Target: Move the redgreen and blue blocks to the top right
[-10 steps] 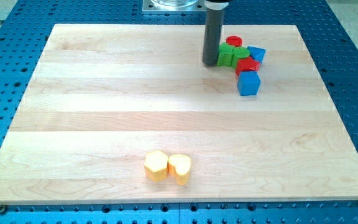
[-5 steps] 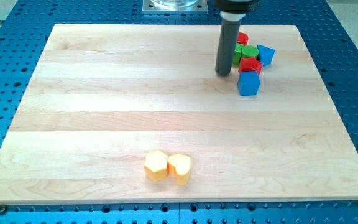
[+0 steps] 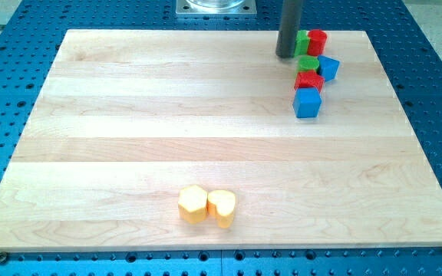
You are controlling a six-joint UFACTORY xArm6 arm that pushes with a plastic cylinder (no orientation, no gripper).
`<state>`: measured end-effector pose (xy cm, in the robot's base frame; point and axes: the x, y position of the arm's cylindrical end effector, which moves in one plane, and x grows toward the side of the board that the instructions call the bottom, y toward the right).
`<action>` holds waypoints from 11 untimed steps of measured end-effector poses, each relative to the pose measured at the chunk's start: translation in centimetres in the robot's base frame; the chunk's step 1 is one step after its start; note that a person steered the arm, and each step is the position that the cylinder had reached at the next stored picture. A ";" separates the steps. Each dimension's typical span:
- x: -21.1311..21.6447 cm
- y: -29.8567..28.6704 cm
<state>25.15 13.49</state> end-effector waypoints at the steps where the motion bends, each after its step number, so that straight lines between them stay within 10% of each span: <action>1: -0.2 1.2; 4: -0.3 2.4; 9: 19.6 -4.5; 11: 19.9 -1.1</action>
<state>45.05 12.37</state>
